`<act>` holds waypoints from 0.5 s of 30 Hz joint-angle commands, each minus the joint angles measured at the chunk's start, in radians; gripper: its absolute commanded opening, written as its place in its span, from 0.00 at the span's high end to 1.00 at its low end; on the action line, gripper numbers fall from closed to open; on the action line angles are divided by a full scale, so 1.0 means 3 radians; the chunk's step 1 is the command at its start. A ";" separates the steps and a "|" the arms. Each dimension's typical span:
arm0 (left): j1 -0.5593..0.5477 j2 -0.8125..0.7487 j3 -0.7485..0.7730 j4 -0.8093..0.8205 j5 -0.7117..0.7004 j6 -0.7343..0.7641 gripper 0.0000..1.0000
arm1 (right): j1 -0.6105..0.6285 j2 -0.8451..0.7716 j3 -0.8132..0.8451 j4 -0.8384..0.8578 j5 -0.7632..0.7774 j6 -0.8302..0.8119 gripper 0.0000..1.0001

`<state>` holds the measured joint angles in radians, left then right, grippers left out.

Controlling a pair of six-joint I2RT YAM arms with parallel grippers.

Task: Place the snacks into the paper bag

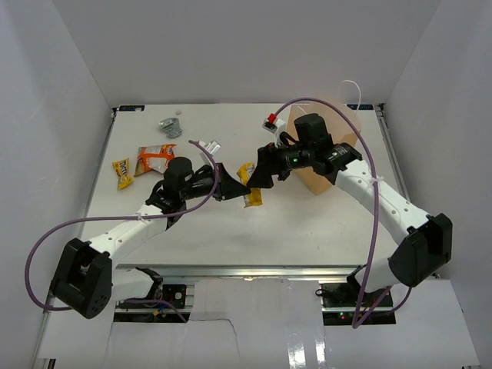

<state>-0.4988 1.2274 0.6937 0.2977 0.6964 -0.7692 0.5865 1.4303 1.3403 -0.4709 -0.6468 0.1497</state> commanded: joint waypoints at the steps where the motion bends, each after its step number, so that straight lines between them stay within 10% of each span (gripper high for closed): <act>1: -0.0071 -0.0128 -0.0016 0.0204 -0.0041 -0.0100 1.00 | 0.0044 0.0089 0.0052 0.0332 0.0222 0.0482 0.07; 7: -0.0107 -0.0328 -0.0093 0.0235 -0.0056 -0.0171 0.99 | 0.0054 0.0166 0.0001 0.0434 0.0224 0.0656 0.15; 15: -0.0117 -0.0405 -0.0149 0.0240 -0.0036 -0.0182 0.88 | 0.0060 0.0218 -0.0193 0.0777 -0.0400 0.0927 0.59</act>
<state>-0.5278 1.1477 0.6582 0.3294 0.6865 -0.8207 0.5980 1.4899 1.2984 -0.3107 -0.6739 0.3779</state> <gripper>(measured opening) 0.104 0.439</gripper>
